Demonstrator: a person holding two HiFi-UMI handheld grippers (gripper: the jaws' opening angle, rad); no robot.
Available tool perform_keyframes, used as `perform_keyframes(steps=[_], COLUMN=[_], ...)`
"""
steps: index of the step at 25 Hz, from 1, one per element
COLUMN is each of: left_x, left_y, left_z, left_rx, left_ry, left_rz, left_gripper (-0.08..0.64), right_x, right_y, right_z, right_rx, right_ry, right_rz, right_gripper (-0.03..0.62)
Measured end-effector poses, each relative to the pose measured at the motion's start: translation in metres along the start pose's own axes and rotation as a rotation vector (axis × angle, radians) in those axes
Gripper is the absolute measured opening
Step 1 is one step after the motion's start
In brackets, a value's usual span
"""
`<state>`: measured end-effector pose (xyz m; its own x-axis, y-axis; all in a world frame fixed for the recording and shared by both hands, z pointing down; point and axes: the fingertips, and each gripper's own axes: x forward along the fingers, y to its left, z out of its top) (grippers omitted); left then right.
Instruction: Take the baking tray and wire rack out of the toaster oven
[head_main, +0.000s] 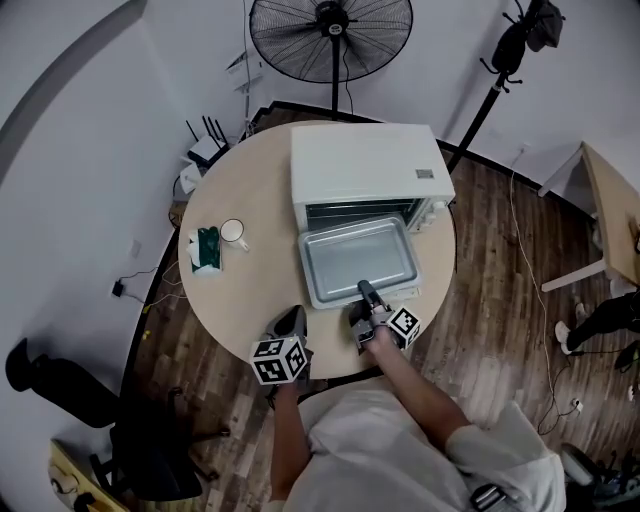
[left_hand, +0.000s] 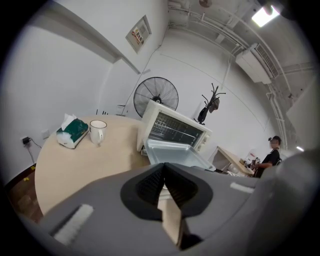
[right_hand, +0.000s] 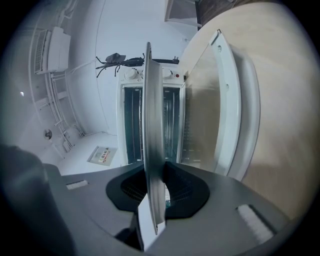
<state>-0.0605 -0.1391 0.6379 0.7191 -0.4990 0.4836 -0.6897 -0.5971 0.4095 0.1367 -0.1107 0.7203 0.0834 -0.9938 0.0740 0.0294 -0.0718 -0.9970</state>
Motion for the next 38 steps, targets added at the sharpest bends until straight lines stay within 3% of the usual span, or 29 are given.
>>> perform_keyframes(steps=[14,26,29,38], left_x=[-0.022,-0.060,-0.069,-0.088], left_y=[0.039,0.096,0.111,0.135], left_z=[-0.018,-0.042,-0.047,-0.064], left_rx=[-0.110,-0.223,-0.259,-0.330], left_ry=[-0.032,-0.056,-0.075,-0.104], left_rz=[0.101,0.244,0.268,0.314], left_gripper=[0.056,0.057,0.057,0.057], right_x=[0.010,0.002,0.001,-0.012], right_y=[0.004,-0.008,-0.005,-0.015], right_z=[-0.052,-0.110,-0.129,-0.158], right_rx=[-0.068,-0.114,-0.110,-0.138], right_ry=[0.182,0.367,0.425,0.536], right_rz=[0.029,-0.024,0.014,-0.058], right_gripper=[0.072,0.072,0.072,0.074])
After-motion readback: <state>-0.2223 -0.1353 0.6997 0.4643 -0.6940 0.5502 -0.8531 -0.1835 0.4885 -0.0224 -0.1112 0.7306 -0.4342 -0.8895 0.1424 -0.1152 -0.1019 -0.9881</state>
